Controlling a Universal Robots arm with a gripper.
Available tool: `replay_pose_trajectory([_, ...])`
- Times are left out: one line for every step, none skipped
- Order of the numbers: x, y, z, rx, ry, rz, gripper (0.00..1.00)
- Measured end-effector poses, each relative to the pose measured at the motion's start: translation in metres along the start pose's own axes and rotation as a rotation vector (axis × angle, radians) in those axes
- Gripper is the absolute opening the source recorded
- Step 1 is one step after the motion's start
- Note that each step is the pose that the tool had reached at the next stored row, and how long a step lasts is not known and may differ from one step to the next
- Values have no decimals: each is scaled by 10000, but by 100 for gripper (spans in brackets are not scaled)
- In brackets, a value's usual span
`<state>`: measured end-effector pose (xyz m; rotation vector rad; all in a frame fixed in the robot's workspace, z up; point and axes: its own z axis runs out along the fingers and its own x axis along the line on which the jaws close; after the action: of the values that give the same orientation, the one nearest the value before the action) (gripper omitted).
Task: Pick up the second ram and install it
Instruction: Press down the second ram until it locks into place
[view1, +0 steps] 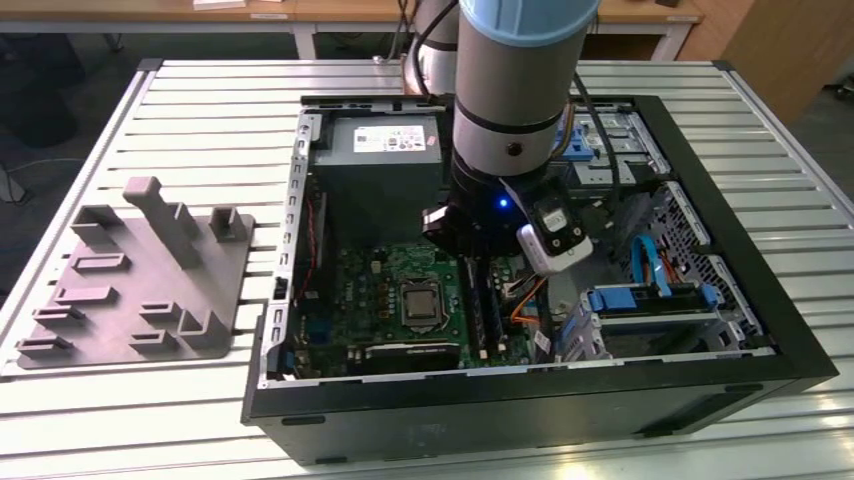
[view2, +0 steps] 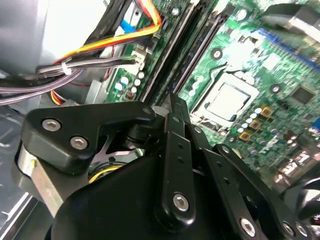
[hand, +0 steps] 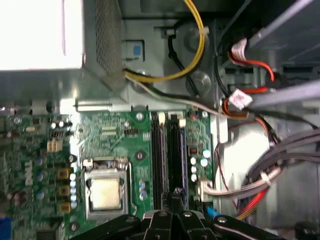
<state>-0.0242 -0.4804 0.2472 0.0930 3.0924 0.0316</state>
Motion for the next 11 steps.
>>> replay_pose_trajectory([3,34,19,-1,0,0,10])
replay_pose_trajectory([6,68,37,-1,0,0,10])
replay_pose_trajectory([9,103,56,-2,0,0,10])
replay_pose_trajectory([12,135,73,-5,0,1,10])
replay_pose_trajectory([14,163,90,-12,1,1,10])
replay_pose_trajectory([17,194,109,-20,1,1,10])
replay_pose_trajectory([19,221,127,-26,1,1,10])
replay_pose_trajectory([22,243,145,-32,2,1,10])
replay_pose_trajectory([27,263,160,-39,2,2,10])
replay_pose_trajectory([33,283,173,-49,3,3,10])
replay_pose_trajectory([42,302,183,-58,3,2,10])
